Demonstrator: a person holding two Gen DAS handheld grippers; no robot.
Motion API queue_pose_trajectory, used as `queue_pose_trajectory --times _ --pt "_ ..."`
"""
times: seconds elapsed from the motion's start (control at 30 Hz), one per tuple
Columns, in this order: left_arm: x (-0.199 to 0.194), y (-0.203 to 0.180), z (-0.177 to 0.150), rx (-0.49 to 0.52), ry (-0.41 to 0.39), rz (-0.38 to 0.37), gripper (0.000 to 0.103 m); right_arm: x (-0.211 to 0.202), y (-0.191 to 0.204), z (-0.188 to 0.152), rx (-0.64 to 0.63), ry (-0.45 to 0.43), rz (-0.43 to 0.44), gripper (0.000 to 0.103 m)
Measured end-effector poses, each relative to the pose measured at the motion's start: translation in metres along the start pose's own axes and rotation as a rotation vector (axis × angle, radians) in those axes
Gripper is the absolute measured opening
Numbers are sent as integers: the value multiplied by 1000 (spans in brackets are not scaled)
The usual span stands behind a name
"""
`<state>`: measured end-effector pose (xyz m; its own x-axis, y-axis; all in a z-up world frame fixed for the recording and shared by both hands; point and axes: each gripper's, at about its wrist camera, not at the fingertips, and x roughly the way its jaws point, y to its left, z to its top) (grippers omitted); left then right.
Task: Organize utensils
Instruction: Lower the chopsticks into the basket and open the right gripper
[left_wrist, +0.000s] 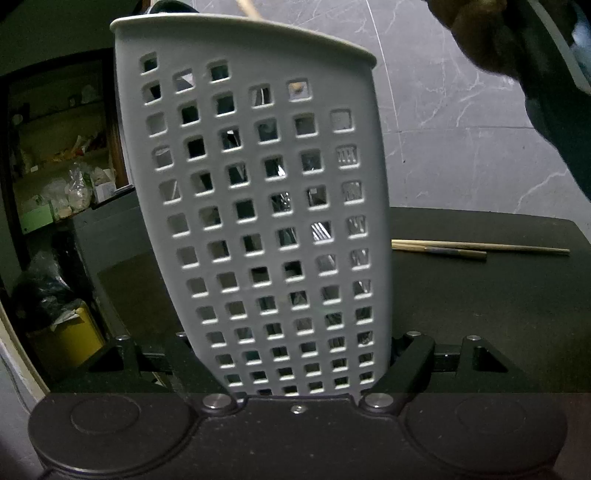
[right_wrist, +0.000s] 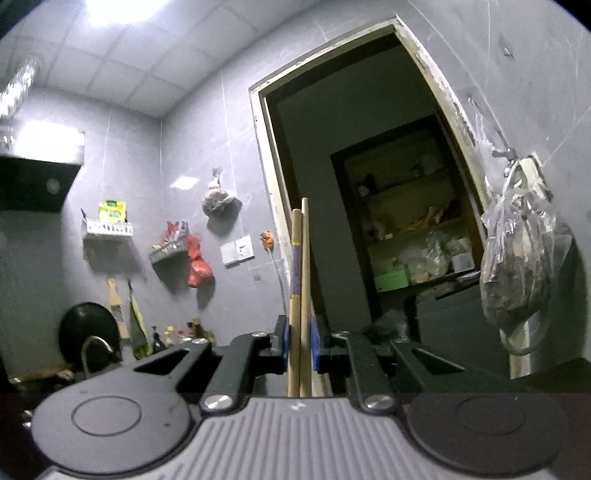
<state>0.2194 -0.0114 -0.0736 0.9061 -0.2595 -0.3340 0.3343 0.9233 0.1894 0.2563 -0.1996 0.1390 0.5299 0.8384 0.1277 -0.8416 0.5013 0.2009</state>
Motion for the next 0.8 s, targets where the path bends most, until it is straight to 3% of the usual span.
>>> queue_pose_trajectory --times 0.3,0.8 --pt "0 1 0 0 0 0 79 -7 -2 -38 32 -11 -8 13" --pt "2 1 -2 -1 5 5 79 -35 -6 -79 61 80 -86 14"
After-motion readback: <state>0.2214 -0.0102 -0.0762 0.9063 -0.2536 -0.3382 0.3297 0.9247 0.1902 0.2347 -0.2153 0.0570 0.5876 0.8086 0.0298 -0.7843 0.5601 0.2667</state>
